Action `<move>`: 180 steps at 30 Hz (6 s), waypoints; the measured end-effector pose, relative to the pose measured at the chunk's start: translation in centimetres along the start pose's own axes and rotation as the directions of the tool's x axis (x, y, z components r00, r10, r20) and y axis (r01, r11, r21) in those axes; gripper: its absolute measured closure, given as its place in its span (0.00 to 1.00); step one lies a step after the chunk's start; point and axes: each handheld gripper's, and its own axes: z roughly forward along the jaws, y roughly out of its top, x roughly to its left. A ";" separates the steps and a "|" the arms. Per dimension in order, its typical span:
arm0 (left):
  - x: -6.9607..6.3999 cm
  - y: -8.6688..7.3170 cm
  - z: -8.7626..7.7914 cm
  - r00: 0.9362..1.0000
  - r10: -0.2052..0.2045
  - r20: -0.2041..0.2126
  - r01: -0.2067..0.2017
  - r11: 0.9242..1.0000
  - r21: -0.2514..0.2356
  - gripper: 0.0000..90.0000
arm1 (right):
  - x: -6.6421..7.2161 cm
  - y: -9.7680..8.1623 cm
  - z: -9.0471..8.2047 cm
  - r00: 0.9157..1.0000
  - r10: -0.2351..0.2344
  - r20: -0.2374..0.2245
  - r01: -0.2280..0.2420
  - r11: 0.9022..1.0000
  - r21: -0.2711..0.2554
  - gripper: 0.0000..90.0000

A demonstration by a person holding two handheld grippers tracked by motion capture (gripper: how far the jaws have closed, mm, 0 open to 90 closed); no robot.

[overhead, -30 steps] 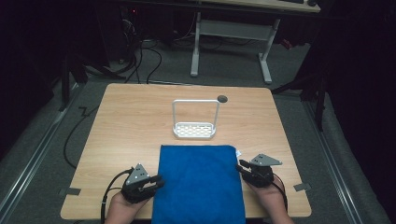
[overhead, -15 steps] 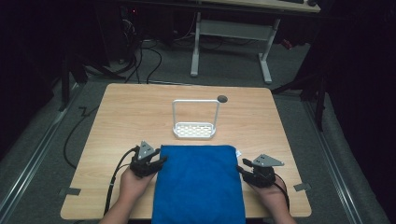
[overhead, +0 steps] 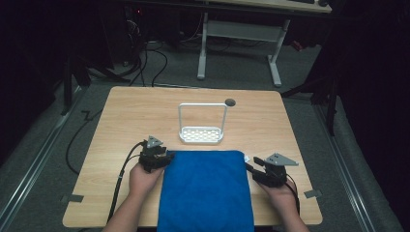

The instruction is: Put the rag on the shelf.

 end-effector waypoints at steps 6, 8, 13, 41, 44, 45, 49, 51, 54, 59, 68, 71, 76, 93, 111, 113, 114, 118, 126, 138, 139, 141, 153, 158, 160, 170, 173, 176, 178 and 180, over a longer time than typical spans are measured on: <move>-0.2 0.0 0.1 1.000 0.014 -0.005 -0.014 1.000 0.001 0.71 | -0.1 2.1 2.9 0.999 0.027 0.017 -0.027 0.999 0.020 0.65; -0.1 0.0 0.1 1.000 0.008 0.001 -0.008 1.000 0.002 0.75 | -0.1 2.4 3.5 0.999 0.029 0.030 -0.030 0.999 0.030 0.65; -0.3 0.0 0.1 1.000 0.017 0.004 -0.017 1.000 0.009 0.86 | -0.8 2.6 6.2 0.997 0.059 0.054 -0.064 0.994 0.088 0.68; -1.0 -0.5 -0.7 0.996 0.090 0.013 -0.090 0.995 -0.052 0.99 | 0.6 2.1 5.3 0.999 0.001 0.051 -0.004 0.998 0.069 0.96; -1.0 -0.9 -1.3 0.996 0.087 0.018 -0.084 0.991 -0.107 0.99 | 0.8 2.1 4.8 0.999 0.001 0.047 -0.004 0.999 0.051 0.96; -0.8 -0.9 -1.7 0.997 0.078 0.024 -0.074 0.989 -0.131 0.99 | 0.9 2.1 4.4 0.999 -0.001 0.047 0.000 0.999 0.034 0.96; -0.8 -1.0 -2.0 0.997 0.072 0.025 -0.067 0.985 -0.157 0.99 | 1.2 2.2 3.8 0.999 -0.006 0.043 0.006 1.000 0.002 0.96; -1.4 -0.9 -2.4 0.994 0.103 0.024 -0.098 0.979 -0.177 0.99 | 1.5 2.4 3.3 0.999 -0.015 0.031 0.016 1.000 -0.014 0.96; -1.8 -0.7 -2.8 0.994 0.106 0.032 -0.097 0.974 -0.203 0.99 | 1.6 2.5 2.9 0.999 -0.023 0.025 0.024 0.999 -0.031 0.96; -2.4 0.0 -4.5 0.994 0.103 0.021 -0.093 0.960 -0.265 0.99 | 1.8 3.0 1.4 1.000 -0.019 0.023 0.022 0.994 -0.108 0.96; -3.3 0.9 -7.4 0.996 0.093 0.002 -0.086 0.927 -0.364 0.99 | 2.3 4.1 -1.2 1.000 -0.007 0.028 0.014 0.967 -0.253 0.96; -3.7 1.5 -8.6 0.995 0.102 -0.014 -0.099 0.911 -0.401 0.99 | 2.7 4.6 -1.8 0.999 -0.017 0.032 0.026 0.956 -0.292 0.96; -4.0 2.2 -9.6 0.993 0.113 -0.039 -0.119 0.891 -0.438 0.99 | 2.9 5.2 -2.6 0.999 -0.019 0.040 0.031 0.944 -0.327 0.96; -4.4 5.9 -12.7 0.986 0.143 -0.082 -0.165 0.829 -0.535 0.99 | 3.7 9.5 -5.1 0.993 -0.074 0.089 0.107 0.883 -0.457 0.96; -4.9 10.7 -15.9 0.974 0.178 -0.139 -0.226 0.762 -0.607 0.99 | 3.7 13.8 -7.6 0.990 -0.088 0.114 0.137 0.825 -0.549 0.97; -4.8 11.1 -15.9 0.973 0.181 -0.144 -0.231 0.762 -0.604 0.99 | 3.6 14.2 -7.9 0.989 -0.088 0.118 0.139 0.817 -0.559 0.97; -4.8 11.3 -15.9 0.972 0.181 -0.148 -0.234 0.760 -0.606 0.99 | 3.6 14.4 -8.0 0.989 -0.089 0.120 0.142 0.816 -0.561 0.97; -4.4 11.8 -15.8 0.971 0.178 -0.158 -0.237 0.759 -0.606 0.99 | 3.3 14.9 -8.1 0.987 -0.090 0.133 0.150 0.813 -0.563 0.97; -3.1 13.2 -14.4 0.964 0.184 -0.193 -0.262 0.782 -0.565 0.99 | 2.7 15.8 -7.2 0.987 -0.080 0.136 0.143 0.822 -0.551 0.97; -1.1 15.9 -12.2 0.942 0.206 -0.263 -0.319 0.793 -0.519 0.99 | 1.5 18.4 -4.6 0.985 -0.078 0.156 0.149 0.839 -0.523 0.97; -1.0 16.1 -12.1 0.940 0.209 -0.271 -0.325 0.793 -0.516 0.99 | 1.4 18.6 -4.4 0.984 -0.078 0.160 0.151 0.839 -0.522 0.97; -0.8 16.6 -11.7 0.935 0.211 -0.285 -0.334 0.794 -0.508 0.99 | 1.1 19.1 -3.9 0.983 -0.077 0.168 0.154 0.842 -0.517 0.97; 0.7 19.3 -9.2 0.931 0.185 -0.315 -0.325 0.812 -0.484 0.99 | -0.7 21.7 -1.2 0.978 -0.067 0.198 0.156 0.866 -0.476 0.97; 1.3 20.0 -7.5 0.925 0.194 -0.327 -0.328 0.842 -0.429 0.99 | -1.7 22.4 0.4 0.978 -0.053 0.202 0.139 0.888 -0.439 0.97; 1.7 19.9 -6.7 0.925 0.192 -0.328 -0.321 0.856 -0.405 0.99 | -2.1 22.3 1.2 0.975 -0.062 0.214 0.148 0.900 -0.410 0.97; 3.0 17.1 -2.7 0.940 0.184 -0.288 -0.273 0.911 -0.309 0.99 | -3.5 19.9 5.1 0.979 -0.054 0.195 0.113 0.945 -0.306 0.97; 3.3 15.9 -2.1 0.946 0.170 -0.275 -0.251 0.922 -0.296 0.99 | -3.5 18.5 6.5 0.982 -0.048 0.183 0.097 0.958 -0.271 0.97; 3.6 14.4 -1.3 0.954 0.160 -0.253 -0.229 0.935 -0.271 0.99 | -3.5 17.5 7.1 0.986 -0.033 0.163 0.076 0.962 -0.261 0.97; 3.7 14.0 -1.2 0.956 0.158 -0.247 -0.224 0.937 -0.267 0.99 | -3.5 17.2 7.2 0.988 -0.024 0.151 0.063 0.963 -0.261 0.97; 3.7 13.3 -0.8 0.960 0.157 -0.231 -0.216 0.943 -0.254 0.99 | -3.5 16.5 7.5 0.989 -0.018 0.146 0.055 0.966 -0.253 0.97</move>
